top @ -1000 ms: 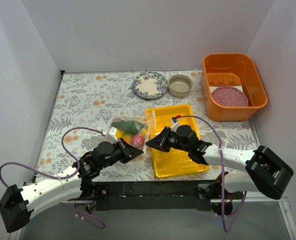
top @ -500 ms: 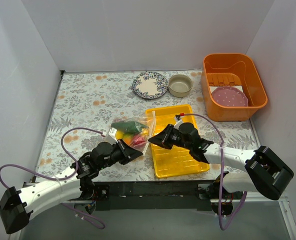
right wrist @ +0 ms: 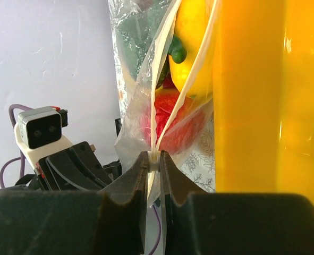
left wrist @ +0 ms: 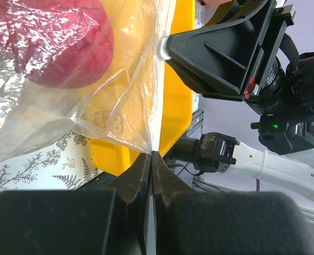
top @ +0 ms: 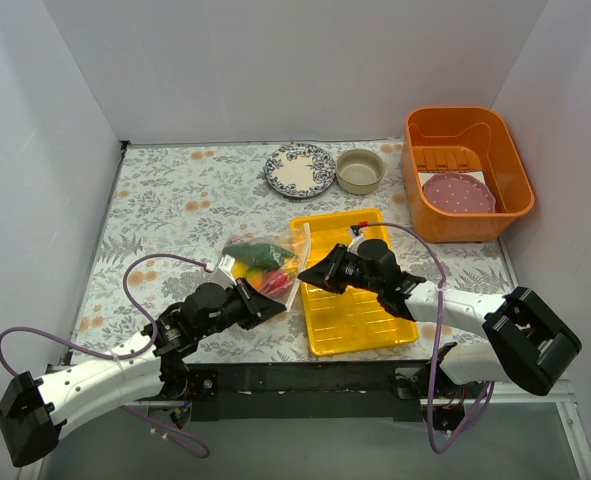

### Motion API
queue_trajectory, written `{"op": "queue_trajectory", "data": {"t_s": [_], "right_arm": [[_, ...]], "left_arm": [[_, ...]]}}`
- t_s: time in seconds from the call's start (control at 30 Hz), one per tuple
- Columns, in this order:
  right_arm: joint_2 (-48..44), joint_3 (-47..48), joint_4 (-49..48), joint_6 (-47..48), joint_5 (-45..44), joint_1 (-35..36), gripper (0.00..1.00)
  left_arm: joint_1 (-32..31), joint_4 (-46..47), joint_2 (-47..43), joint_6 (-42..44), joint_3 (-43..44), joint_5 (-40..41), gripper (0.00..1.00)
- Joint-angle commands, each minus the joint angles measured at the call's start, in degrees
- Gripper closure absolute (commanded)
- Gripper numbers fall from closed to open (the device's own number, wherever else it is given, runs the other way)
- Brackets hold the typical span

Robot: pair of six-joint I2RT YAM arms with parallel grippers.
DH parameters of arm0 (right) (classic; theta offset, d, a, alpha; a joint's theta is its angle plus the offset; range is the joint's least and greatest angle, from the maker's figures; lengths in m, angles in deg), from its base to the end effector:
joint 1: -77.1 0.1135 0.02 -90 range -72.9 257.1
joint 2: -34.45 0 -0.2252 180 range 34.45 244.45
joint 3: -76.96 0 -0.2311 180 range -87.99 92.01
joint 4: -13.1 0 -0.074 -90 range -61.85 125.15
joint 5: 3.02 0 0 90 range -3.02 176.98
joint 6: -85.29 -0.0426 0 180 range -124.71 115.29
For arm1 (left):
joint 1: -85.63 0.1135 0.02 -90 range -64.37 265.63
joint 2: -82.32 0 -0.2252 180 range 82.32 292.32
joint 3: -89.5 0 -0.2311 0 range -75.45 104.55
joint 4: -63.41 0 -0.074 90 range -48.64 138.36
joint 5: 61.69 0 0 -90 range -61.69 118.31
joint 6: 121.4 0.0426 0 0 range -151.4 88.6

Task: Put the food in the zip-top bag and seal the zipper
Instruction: Zip the zipper food storage bag at the center of the board.

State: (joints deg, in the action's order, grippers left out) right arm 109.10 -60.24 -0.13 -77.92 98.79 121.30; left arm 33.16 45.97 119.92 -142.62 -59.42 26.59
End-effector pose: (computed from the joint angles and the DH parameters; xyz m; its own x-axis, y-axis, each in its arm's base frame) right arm 0.1849 0.1919 0.1718 -0.8526 0.4781 -0.2112 -0.0181 0.3768 0.9261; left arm 0.1072 -0.1417 0.1773 -0.6650 -0.6639 0.3421 -0.5236 0.0877 -0.8475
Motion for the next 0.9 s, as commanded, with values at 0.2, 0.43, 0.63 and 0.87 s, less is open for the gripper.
{"op": "queue_trajectory", "data": {"t_s": [0.2,0.43,0.63,0.87], "right_arm": [[0.41,2.84,-1.35,2.63,-0.83,-2.37,0.9],[0.49,3.37,-1.52,3.69,-0.48,-3.78,0.91],[0.76,3.19,-3.28,3.34,0.49,-5.09,0.91],[0.84,2.75,-3.54,3.95,1.02,-6.59,0.91]], "left_arm": [[-0.35,-0.68,0.27,2.67,3.3,-2.94,1.0],[-0.27,-3.76,0.71,5.04,5.41,-2.68,1.0],[-0.27,-4.64,0.98,5.66,6.12,-2.86,1.0],[-0.35,-6.04,-0.25,5.22,6.03,-2.24,1.0]]}}
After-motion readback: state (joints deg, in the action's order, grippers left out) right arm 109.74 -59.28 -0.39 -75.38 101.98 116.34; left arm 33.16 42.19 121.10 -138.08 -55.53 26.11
